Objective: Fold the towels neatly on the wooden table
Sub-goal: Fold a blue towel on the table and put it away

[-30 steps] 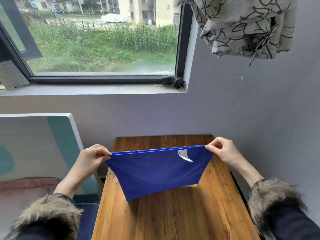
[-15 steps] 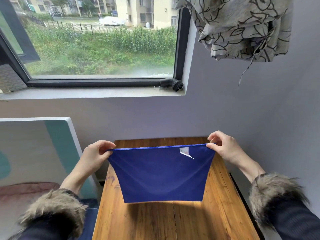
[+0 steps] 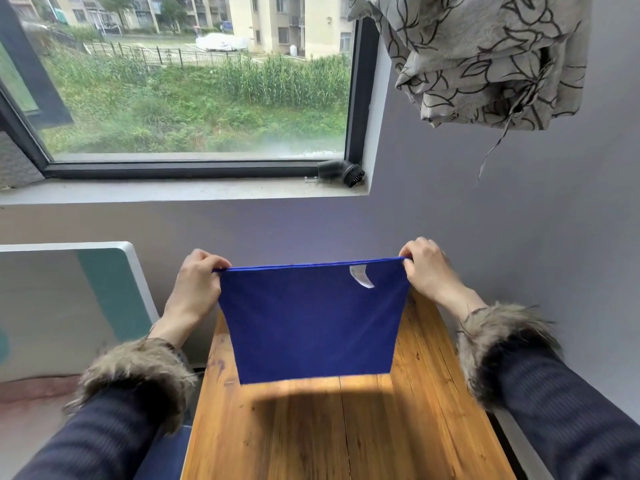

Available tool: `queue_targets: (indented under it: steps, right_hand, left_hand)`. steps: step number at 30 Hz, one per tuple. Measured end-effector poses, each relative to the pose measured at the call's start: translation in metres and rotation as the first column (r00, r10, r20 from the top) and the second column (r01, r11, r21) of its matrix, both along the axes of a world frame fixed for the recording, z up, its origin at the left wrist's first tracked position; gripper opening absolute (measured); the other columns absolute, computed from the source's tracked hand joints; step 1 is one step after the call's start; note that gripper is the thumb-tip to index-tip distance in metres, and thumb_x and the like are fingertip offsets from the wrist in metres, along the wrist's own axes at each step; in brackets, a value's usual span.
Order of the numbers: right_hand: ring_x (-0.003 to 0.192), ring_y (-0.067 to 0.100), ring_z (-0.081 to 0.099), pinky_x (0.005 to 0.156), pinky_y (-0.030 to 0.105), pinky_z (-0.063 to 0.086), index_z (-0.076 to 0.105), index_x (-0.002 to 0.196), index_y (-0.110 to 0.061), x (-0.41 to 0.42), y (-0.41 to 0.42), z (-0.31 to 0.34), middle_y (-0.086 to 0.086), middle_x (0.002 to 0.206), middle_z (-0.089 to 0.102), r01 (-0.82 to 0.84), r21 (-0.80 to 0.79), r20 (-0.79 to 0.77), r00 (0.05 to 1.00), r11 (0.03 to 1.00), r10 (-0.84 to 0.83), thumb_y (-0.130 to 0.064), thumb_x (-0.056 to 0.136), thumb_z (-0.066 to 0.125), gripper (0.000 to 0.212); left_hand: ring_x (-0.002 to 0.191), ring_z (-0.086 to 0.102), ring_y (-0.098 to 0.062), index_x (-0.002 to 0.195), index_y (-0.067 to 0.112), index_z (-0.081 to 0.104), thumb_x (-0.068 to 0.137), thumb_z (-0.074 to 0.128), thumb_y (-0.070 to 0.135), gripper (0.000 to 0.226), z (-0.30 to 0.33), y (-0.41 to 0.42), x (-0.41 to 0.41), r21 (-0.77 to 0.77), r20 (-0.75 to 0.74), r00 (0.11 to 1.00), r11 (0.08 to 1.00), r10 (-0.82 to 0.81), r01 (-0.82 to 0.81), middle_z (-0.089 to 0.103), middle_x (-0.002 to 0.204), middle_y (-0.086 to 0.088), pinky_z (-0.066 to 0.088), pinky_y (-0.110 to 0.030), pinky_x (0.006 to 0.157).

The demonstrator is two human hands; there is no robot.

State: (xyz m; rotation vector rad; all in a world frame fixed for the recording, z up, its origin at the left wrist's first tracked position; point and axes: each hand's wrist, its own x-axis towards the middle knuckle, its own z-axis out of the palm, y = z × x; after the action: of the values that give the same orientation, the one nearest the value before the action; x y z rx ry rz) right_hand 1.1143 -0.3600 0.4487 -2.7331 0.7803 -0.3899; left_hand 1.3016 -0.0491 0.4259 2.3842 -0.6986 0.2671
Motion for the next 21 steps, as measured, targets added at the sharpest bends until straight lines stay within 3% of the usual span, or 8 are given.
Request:
queue_targets:
  steps: [4,8,11,14,17,21]
  right_hand:
    - [0.098,0.030,0.051,0.085,0.035,0.039,0.063,0.092,-0.002,-0.003,-0.002,-0.001,0.015,0.099,0.059,0.008,0.023,0.174,0.985,1.000,-0.012,-0.001,0.086,0.049,0.015]
    - [0.078,0.020,0.051,0.069,0.021,0.032,0.065,0.082,-0.002,-0.024,0.007,-0.026,0.011,0.088,0.060,-0.028,0.162,0.198,0.980,0.986,-0.005,0.003,0.081,0.056,0.011]
    - [0.073,0.020,0.052,0.067,0.024,0.035,0.064,0.077,-0.005,-0.052,0.020,-0.066,0.009,0.082,0.063,-0.043,0.229,0.087,0.996,0.972,0.023,0.003,0.079,0.058,0.010]
    - [0.073,0.021,0.056,0.065,0.025,0.035,0.062,0.076,-0.008,-0.088,0.037,-0.116,0.006,0.079,0.064,0.032,0.340,-0.054,0.998,0.940,-0.015,0.000,0.080,0.059,0.010]
    - [0.078,0.022,0.058,0.063,0.023,0.033,0.060,0.075,-0.014,-0.123,0.056,-0.157,0.003,0.077,0.063,0.097,0.442,-0.246,0.969,0.892,0.017,-0.004,0.081,0.059,0.011]
    - [0.077,0.013,0.054,0.054,0.011,0.036,0.058,0.076,-0.018,-0.148,0.069,-0.182,-0.003,0.079,0.060,0.170,0.532,-0.477,0.870,0.830,0.127,-0.010,0.082,0.062,0.011]
  left_hand:
    - [0.089,0.054,-0.028,0.093,-0.002,0.069,0.082,0.051,-0.010,0.023,0.003,-0.001,-0.004,-0.067,0.039,0.999,0.998,0.005,-0.003,0.055,0.096,-0.018,0.040,-0.030,0.082]
    - [0.088,0.052,-0.028,0.089,-0.001,0.068,0.080,0.048,-0.013,0.025,-0.027,0.010,-0.019,-0.026,-0.025,1.000,1.000,0.009,-0.010,0.054,0.094,-0.017,0.040,-0.032,0.083]
    - [0.092,0.053,-0.032,0.084,0.001,0.069,0.075,0.047,-0.016,0.029,-0.069,0.025,-0.040,0.105,-0.164,0.986,0.993,-0.033,0.051,0.058,0.092,-0.016,0.039,-0.034,0.085]
    - [0.091,0.057,-0.033,0.080,0.002,0.070,0.073,0.049,-0.016,0.028,-0.117,0.045,-0.074,0.229,-0.361,0.929,0.958,-0.082,0.173,0.063,0.089,-0.015,0.037,-0.027,0.077]
    - [0.094,0.058,-0.028,0.083,0.013,0.066,0.078,0.050,-0.008,0.027,-0.159,0.066,-0.110,0.372,-0.551,0.833,0.881,-0.044,0.292,0.064,0.094,-0.011,0.038,-0.026,0.076]
    - [0.082,0.056,-0.018,0.073,0.018,0.056,0.079,0.053,-0.001,0.020,-0.184,0.083,-0.134,0.434,-0.733,0.679,0.798,0.044,0.417,0.059,0.079,0.002,0.037,-0.021,0.064]
